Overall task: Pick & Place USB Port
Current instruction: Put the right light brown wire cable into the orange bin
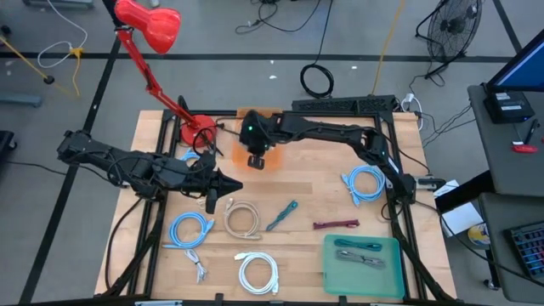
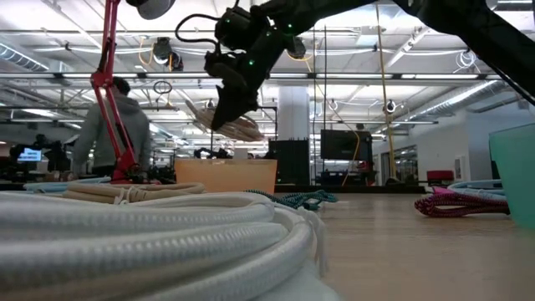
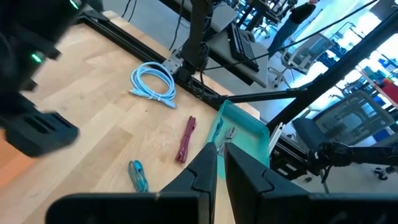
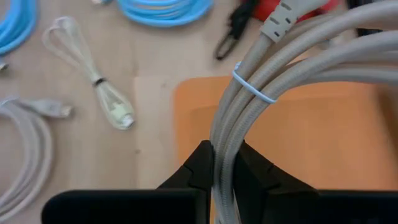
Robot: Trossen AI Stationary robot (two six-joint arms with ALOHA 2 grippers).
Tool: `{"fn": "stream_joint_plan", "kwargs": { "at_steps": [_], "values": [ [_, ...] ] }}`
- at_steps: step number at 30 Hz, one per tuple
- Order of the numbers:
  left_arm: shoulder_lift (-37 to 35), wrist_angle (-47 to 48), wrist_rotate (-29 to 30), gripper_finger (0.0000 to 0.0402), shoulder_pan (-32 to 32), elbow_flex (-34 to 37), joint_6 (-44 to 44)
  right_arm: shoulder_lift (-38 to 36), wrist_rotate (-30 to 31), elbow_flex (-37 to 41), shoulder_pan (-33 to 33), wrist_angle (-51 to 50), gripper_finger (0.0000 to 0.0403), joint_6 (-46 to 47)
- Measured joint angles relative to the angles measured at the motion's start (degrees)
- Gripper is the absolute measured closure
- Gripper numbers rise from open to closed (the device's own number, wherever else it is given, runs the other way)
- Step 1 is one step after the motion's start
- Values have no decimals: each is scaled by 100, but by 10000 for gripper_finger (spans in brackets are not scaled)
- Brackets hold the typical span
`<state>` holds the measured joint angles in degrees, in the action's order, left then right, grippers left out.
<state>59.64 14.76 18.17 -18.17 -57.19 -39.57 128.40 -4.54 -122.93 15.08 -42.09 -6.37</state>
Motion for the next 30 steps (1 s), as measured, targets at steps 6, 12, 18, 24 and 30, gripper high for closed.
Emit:
{"fn": "stream_joint_plan", "kwargs": {
  "at_steps": [6, 12, 18, 24, 30],
  "values": [
    [0, -1, -2, 369, -82, 0, -42, 0, -6, 4, 217, -6, 376, -15],
    [0, 2, -2, 369, -205, 0, -70, 264, -370, 11, 264, -132, 376, 32],
    [-2, 10, -2, 369, -221, 0, -86, 509, -378, 11, 185, -296, 376, -50],
    [-2, 15, -2, 369, -221, 0, -85, 599, -299, -7, 243, -237, 376, 12],
    [-2, 19, -2, 369, -219, 0, -84, 793, -428, 8, 249, -601, 376, -30]
  ]
}}
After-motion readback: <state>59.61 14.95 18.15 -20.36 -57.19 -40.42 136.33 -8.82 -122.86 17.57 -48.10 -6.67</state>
